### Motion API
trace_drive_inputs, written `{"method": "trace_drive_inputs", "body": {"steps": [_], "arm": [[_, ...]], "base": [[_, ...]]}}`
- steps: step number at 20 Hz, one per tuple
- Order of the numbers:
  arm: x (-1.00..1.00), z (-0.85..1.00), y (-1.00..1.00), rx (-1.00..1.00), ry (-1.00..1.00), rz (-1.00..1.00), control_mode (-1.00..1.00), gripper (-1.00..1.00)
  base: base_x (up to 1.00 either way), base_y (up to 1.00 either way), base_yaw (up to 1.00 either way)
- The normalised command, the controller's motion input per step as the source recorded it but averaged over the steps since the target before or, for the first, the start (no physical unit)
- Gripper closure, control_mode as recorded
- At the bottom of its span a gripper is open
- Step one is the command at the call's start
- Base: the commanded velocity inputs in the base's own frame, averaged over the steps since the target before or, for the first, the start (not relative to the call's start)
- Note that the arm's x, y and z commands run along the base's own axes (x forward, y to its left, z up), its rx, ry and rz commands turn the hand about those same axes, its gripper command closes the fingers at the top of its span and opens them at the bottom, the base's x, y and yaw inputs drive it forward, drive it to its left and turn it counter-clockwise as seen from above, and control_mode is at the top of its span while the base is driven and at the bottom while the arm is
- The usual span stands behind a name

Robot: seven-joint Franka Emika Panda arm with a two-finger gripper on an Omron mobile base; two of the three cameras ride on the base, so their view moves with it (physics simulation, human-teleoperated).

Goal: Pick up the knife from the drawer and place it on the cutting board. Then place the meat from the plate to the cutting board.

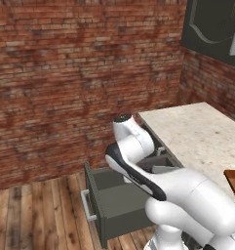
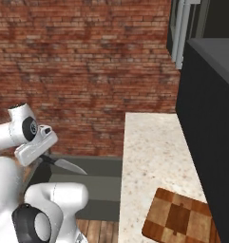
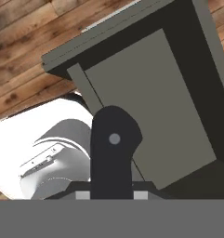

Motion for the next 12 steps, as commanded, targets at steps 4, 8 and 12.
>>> {"method": "trace_drive_inputs", "body": {"steps": [4,8,12], "arm": [[-0.12,0.56,0.00,0.00,-0.08,0.00,-1.00,1.00],[0.00,0.42,0.00,0.00,0.00,-0.01,-1.00,1.00],[-0.18,0.36,0.00,0.00,0.00,-0.04,-1.00,1.00]], "base": [[0.00,0.00,0.00],[0.00,0.00,0.00],[0.00,0.00,0.00]]}}
